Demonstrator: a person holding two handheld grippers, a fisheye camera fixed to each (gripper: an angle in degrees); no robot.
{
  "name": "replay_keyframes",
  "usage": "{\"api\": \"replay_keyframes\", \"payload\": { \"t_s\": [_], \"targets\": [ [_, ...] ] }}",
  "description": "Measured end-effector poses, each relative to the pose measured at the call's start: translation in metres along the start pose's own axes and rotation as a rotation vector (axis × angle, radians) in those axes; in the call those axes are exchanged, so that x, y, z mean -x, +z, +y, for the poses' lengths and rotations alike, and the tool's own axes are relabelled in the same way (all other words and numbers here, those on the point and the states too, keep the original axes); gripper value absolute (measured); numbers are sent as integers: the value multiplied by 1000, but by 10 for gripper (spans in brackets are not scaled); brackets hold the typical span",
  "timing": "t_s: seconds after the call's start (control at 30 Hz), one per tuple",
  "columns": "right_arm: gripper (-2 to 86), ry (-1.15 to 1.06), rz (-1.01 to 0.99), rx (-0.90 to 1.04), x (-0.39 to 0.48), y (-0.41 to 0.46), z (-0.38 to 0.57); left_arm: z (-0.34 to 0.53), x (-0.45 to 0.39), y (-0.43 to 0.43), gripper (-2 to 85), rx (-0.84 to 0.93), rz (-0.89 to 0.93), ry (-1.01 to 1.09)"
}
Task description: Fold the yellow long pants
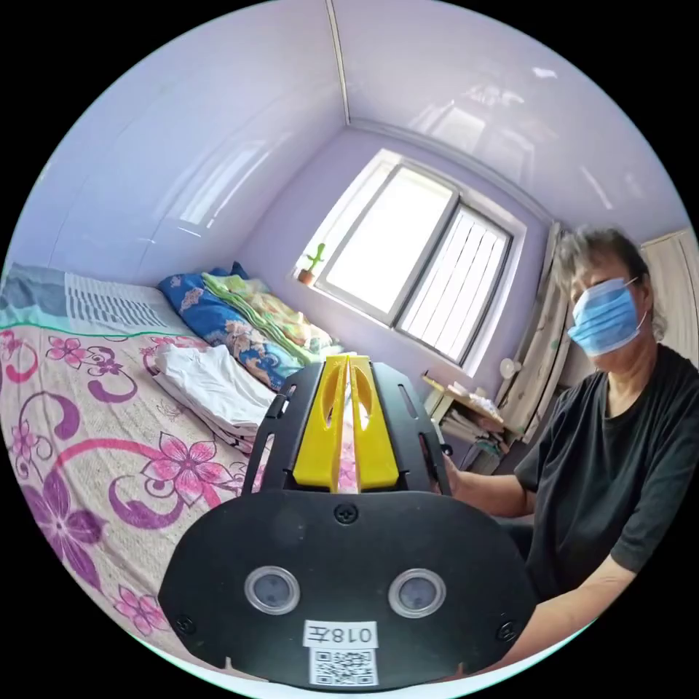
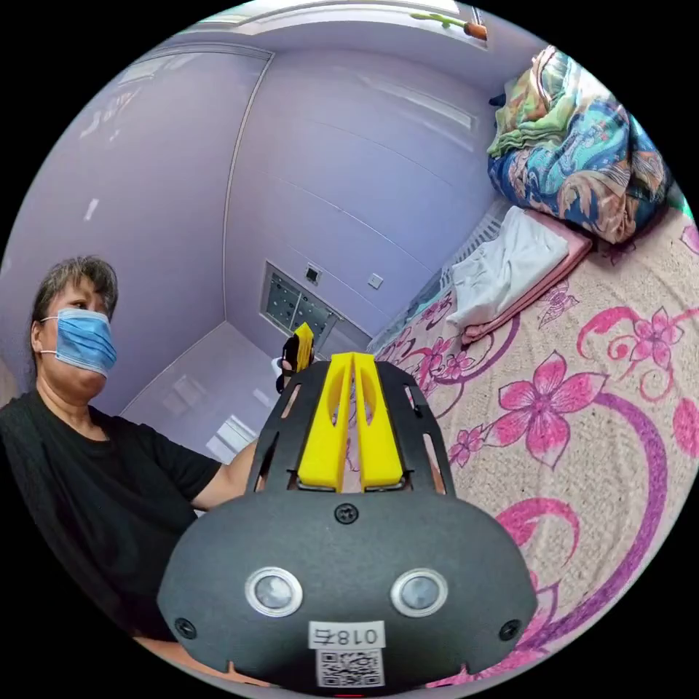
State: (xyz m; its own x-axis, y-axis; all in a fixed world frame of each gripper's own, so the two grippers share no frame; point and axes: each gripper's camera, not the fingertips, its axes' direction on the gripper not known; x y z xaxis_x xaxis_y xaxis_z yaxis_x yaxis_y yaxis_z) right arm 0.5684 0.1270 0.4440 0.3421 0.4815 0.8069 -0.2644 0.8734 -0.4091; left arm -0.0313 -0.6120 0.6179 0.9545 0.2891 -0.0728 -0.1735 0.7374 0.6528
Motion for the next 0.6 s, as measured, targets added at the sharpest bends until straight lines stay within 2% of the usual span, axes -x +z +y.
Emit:
{"api": "replay_keyframes", "payload": {
  "t_s": [0.13, 0.23, 0.33, 0.43, 0.6],
  "targets": [
    [-2, -94, 274, 38, -12, 34, -41, -14, 24, 136, -10, 174, 1, 88],
    [-2, -136, 491, 61, -37, 66, -86, 1, 75, 215, -9, 248, -34, 35],
    [-2, -109, 631, 140, -76, 101, -126, 38, 138, 239, -10, 256, -145, -103],
    [-3, -42, 750, 198, -111, 121, -145, 79, 184, 219, -10, 244, -232, -245],
    [-4, 122, 649, 142, -132, 117, -152, 125, 236, 194, -10, 319, -255, -394]
  ]
}}
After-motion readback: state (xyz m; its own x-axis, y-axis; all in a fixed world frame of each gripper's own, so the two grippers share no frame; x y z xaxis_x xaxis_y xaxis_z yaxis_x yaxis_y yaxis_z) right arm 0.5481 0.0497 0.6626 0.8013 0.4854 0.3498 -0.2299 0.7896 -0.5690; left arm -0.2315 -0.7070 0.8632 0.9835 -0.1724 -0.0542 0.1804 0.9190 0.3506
